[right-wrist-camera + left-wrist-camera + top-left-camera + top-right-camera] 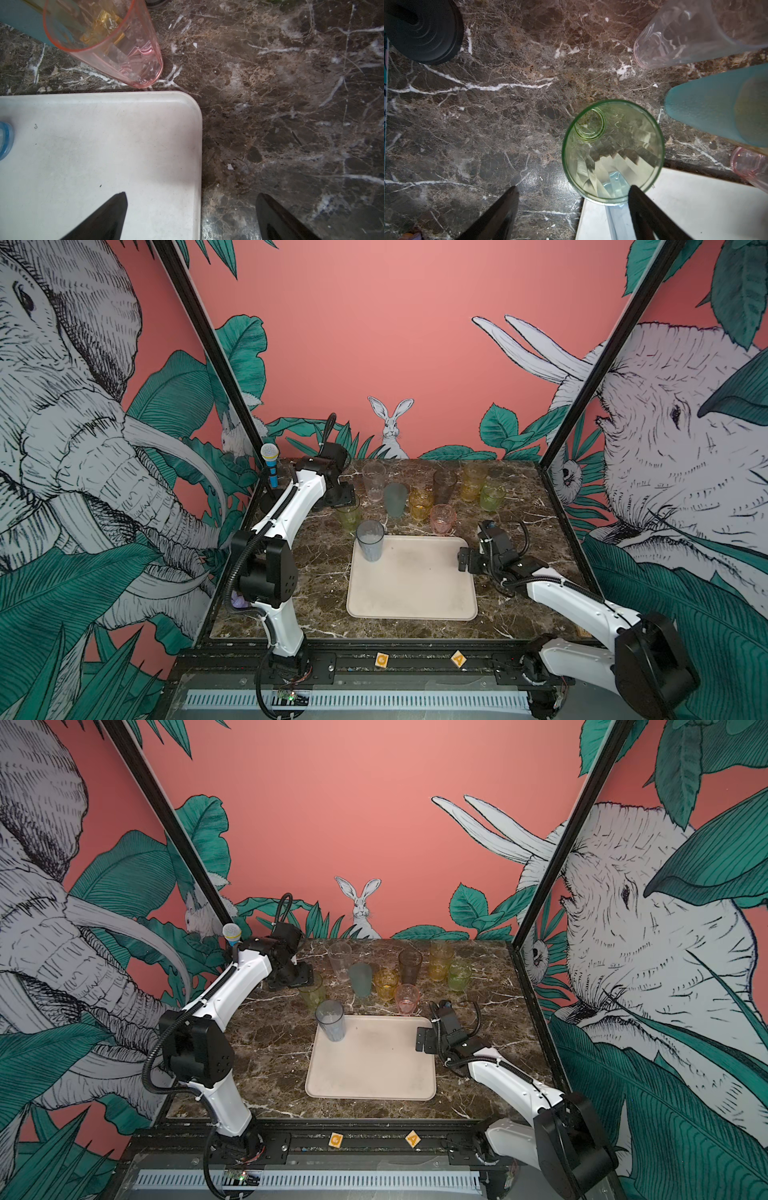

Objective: Place the glasses into the tray
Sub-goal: Pick up the glass from the top-left of the table.

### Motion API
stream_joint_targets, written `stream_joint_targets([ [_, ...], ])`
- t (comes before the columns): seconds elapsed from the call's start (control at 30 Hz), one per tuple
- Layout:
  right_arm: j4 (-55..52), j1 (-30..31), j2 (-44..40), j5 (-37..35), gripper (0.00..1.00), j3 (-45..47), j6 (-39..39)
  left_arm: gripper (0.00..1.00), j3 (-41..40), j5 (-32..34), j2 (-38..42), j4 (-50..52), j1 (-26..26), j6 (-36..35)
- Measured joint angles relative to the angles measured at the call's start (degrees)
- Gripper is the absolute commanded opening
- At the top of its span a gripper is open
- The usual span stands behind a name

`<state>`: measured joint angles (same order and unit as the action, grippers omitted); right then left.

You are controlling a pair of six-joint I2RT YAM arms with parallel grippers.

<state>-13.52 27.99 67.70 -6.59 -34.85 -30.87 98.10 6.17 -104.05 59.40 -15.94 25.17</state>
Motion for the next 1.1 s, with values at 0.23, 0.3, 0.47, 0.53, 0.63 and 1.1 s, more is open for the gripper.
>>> stream_joint_targets([
  [0.23, 0.0, -0.02, 0.0, 0.02, 0.99, 0.0, 0.0, 0.57, -1.75, -1.44, -0.44, -2.29, 0.42, 0.39],
  [0.3, 0.0, -0.02, 0.0, 0.02, 0.99, 0.0, -0.02, 0.47, -2.34, -1.86, -0.52, -2.73, 0.42, 0.35],
  [0.47, 0.0, -0.04, 0.0, 0.02, 0.99, 0.0, -0.17, 0.38, -2.58, -2.25, -1.36, -3.56, 0.42, 0.5],
  [0.53, 0.0, -0.09, 0.0, 0.02, 0.99, 0.0, -0.22, 0.36, -2.58, -2.16, -1.73, -3.69, 0.42, 0.57],
  [0.63, 0.0, -0.28, 0.0, 0.02, 0.99, 0.0, -0.24, 0.35, -2.58, -2.08, -2.19, -3.76, 0.42, 0.5],
  [1.1, 0.0, -0.31, 0.0, 0.04, 0.99, 0.0, -0.42, 0.26, -2.58, -1.77, -3.48, -4.52, 1.79, -0.46],
])
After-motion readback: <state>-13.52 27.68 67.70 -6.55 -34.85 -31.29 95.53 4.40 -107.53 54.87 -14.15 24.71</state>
